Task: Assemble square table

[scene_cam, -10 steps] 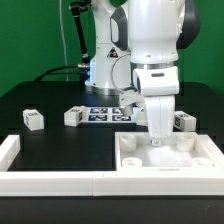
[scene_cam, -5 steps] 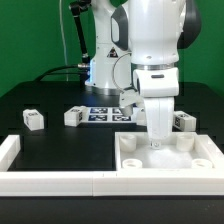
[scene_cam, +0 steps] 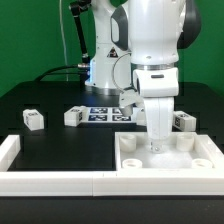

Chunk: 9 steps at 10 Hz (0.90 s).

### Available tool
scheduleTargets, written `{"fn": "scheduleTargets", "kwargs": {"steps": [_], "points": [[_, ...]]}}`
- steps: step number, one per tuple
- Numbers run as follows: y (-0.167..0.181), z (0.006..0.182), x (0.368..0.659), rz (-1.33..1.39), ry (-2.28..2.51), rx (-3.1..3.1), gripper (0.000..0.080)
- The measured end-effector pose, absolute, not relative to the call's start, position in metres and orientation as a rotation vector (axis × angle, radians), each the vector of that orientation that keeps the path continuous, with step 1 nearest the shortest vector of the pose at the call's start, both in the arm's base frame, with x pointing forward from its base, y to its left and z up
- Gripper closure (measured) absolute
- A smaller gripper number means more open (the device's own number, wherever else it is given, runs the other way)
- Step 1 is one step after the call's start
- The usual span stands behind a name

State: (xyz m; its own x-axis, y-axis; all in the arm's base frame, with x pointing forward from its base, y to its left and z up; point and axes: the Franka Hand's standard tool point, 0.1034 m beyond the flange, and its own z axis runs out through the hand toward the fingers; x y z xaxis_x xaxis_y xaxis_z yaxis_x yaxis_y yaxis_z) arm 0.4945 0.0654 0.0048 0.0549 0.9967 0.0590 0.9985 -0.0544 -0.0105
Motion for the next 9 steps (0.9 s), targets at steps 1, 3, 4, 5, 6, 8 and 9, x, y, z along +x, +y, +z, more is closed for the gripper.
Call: {"fn": "scheduleTargets", "kwargs": {"steps": [1, 3, 4, 5, 6, 8, 9], "points": [[0.065, 0.005, 0.495, -0.055, -2.126, -2.246, 0.0151], [0.065, 0.005, 0.495, -0.055, -2.126, -2.246, 0.0150], [0.065, 0.005, 0.495, -0.055, -2.126, -2.246, 0.0150], [0.065, 0.005, 0.495, -0.056, -2.124, -2.248, 0.0150], [0.066, 0.012, 0.493, -0.059, -2.049, -2.325, 0.0150], [0.084, 0.038, 0.480, -0.065, -1.847, -2.514, 0.0150], [0.098, 0.046, 0.475, -0.070, -1.753, -2.584, 0.0150]]}}
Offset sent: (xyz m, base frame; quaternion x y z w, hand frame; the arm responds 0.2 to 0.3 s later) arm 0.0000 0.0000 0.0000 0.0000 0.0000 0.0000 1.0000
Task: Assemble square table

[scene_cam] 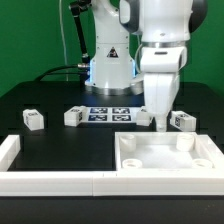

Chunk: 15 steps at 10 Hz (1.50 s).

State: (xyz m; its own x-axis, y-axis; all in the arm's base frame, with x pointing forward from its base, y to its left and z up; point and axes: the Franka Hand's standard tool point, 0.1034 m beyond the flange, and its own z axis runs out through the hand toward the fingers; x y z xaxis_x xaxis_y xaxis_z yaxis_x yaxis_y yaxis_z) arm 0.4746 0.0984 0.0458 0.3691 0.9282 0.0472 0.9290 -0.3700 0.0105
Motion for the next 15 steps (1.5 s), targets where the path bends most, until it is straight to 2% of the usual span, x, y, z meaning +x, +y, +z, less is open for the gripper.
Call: {"fn": "scheduleTargets", "kwargs": {"steps": [3, 5, 9, 11, 13, 14, 15], "points": [[0.157, 0.059, 0.463, -0.093, -1.300, -2.831, 0.0150], [0.178, 0.056, 0.463, -0.103, -1.043, -2.914, 0.0150], [0.178, 0.053, 0.458, -0.065, -0.770, -2.986, 0.0150], [0.175, 0.044, 0.441, 0.015, -0.789, -2.994, 0.0150], [0.169, 0.035, 0.431, -0.049, -0.745, -2.985, 0.0150], [0.169, 0.036, 0.424, 0.162, -0.767, -3.003, 0.0150], [0.173, 0.039, 0.431, 0.211, -0.775, -3.004, 0.0150]]}}
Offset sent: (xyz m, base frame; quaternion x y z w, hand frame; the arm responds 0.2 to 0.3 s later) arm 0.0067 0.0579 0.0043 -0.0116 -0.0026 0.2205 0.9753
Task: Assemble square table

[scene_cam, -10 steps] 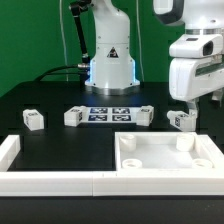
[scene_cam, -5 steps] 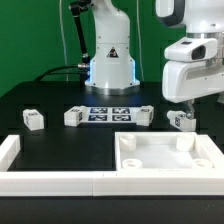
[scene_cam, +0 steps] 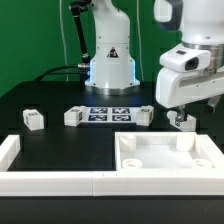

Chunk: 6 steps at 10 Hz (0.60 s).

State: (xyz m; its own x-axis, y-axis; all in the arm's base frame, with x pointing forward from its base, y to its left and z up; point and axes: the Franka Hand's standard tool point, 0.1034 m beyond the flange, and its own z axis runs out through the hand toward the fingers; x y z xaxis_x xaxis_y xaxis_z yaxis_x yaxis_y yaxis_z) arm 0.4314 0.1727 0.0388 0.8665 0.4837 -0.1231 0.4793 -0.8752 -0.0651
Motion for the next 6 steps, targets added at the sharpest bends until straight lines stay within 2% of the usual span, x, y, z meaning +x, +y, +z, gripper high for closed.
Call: {"fn": "scheduleTargets", "kwargs": {"steps": [2, 6], "points": [[0.171, 0.038, 0.423, 0.476, -0.790, -2.997, 0.0150], [0.161, 0.023, 0.411, 1.000, -0.733, -2.966, 0.0150]]}}
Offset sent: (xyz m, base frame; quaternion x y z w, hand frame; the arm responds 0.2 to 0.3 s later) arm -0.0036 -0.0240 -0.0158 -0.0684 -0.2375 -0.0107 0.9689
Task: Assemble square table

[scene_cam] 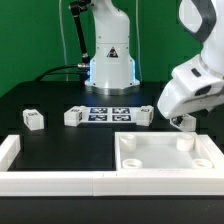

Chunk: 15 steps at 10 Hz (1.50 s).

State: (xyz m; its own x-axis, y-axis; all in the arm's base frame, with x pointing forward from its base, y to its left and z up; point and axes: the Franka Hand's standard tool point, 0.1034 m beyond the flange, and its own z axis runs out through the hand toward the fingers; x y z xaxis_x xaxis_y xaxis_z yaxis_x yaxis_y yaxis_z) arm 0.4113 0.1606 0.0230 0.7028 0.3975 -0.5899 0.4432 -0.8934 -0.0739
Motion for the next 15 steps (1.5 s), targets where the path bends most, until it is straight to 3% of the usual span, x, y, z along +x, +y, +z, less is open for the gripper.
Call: {"fn": "scheduleTargets", "kwargs": {"steps": [3, 8, 10, 11, 12, 13, 15], "points": [[0.161, 0.020, 0.405, -1.259, 0.682, 2.679, 0.0150], [0.161, 0.006, 0.390, -1.296, 0.530, 2.634, 0.0150], [0.161, 0.006, 0.390, -1.296, 0.530, 2.634, 0.0197], [0.161, 0.006, 0.390, -1.296, 0.530, 2.634, 0.0374], [0.161, 0.006, 0.390, -1.296, 0.530, 2.634, 0.0374], [0.161, 0.006, 0.390, -1.296, 0.530, 2.634, 0.0511], [0.161, 0.006, 0.390, -1.296, 0.530, 2.634, 0.0511]]}}
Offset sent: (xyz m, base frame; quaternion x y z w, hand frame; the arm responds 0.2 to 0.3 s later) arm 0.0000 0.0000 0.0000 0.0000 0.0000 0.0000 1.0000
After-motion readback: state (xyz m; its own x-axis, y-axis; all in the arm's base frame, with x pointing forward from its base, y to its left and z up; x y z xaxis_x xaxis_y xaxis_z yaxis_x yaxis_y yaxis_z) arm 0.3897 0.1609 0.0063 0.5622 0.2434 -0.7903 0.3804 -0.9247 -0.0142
